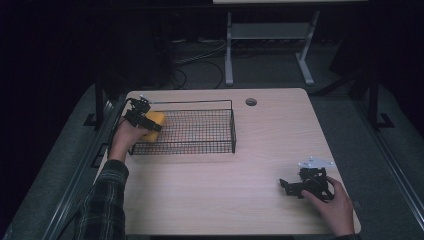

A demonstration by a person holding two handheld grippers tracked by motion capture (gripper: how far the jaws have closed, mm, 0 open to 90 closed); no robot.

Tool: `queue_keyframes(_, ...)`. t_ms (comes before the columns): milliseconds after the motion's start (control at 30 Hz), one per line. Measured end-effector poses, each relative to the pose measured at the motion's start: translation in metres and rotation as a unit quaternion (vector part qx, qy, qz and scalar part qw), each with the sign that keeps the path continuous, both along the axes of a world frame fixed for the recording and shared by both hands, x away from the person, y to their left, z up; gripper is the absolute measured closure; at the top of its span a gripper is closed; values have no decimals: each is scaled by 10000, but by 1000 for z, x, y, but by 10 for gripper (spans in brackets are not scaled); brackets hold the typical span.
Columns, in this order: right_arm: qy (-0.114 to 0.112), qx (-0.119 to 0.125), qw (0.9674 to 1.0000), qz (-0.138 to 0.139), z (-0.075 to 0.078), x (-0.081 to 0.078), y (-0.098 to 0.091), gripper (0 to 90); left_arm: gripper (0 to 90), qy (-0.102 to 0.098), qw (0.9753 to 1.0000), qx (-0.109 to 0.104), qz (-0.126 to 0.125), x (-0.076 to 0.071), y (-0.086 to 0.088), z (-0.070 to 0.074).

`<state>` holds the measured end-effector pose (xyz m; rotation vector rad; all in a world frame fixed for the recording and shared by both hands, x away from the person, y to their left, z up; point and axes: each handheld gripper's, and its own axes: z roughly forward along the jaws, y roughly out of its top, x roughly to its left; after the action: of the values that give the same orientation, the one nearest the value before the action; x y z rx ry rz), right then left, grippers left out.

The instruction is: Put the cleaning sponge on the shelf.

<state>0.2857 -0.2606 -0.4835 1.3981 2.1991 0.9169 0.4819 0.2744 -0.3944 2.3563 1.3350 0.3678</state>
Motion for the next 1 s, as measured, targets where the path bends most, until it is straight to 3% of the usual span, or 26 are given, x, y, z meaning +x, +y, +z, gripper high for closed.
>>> queue_keyframes(533,-2,0,10000,1,0,0,0,0,197,187,9998,-50,51,1,2,-14)
queue_keyframes(1000,1,0,10000,0,0,0,0,0,175,279,9996,-69,33,1,2,-17)
